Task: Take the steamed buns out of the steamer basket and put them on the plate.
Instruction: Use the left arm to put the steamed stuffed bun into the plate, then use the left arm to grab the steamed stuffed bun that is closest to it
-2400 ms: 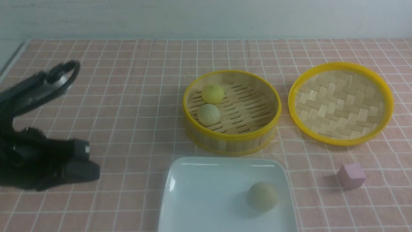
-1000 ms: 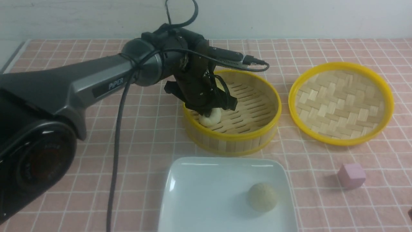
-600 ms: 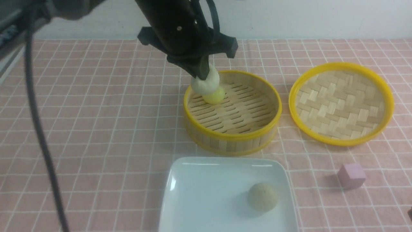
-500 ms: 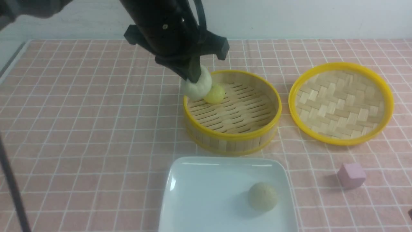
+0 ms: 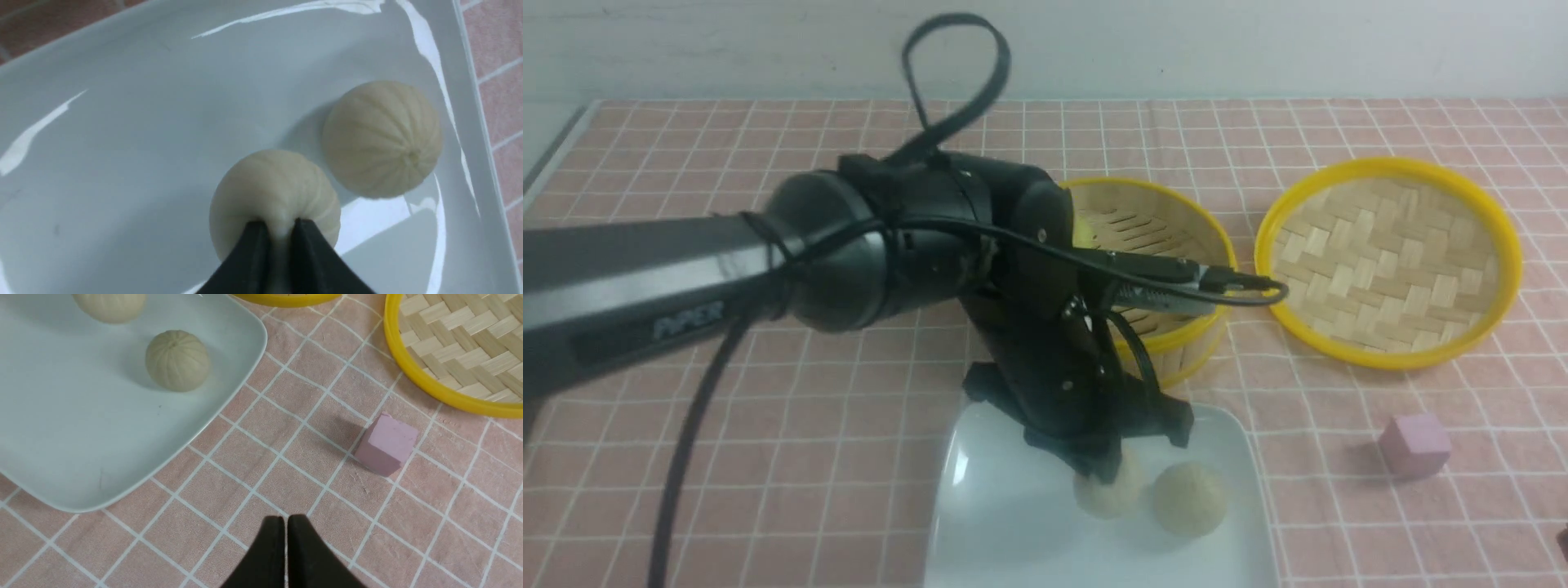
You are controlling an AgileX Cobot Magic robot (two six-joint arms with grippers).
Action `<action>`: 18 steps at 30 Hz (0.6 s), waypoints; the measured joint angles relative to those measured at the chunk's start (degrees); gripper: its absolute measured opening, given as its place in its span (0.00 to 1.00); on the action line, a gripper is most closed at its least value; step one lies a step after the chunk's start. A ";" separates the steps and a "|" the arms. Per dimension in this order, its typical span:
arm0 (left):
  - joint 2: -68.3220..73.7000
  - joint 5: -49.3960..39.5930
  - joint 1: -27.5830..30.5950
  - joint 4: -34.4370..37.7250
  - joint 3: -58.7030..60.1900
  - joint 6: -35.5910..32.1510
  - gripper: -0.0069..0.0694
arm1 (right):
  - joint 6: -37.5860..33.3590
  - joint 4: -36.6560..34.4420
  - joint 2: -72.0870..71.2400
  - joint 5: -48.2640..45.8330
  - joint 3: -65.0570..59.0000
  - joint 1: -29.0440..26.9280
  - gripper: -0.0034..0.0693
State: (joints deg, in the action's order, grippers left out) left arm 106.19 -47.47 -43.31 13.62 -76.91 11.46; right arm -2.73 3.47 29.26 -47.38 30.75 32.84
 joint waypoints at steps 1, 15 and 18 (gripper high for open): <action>0.47 0.50 -0.15 -0.30 0.00 0.79 0.28 | 0.00 0.00 0.00 0.00 0.00 0.00 0.10; 1.96 1.22 -0.41 -5.67 -10.77 6.42 0.61 | 0.00 0.00 0.00 0.00 0.00 0.00 0.13; 1.96 1.27 -0.41 -10.29 -15.32 6.22 0.61 | 0.00 0.00 0.00 -0.05 0.00 0.00 0.13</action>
State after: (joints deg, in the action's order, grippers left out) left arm 108.15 -46.21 -43.71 3.33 -92.23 17.68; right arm -2.73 3.47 29.26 -47.43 30.75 32.84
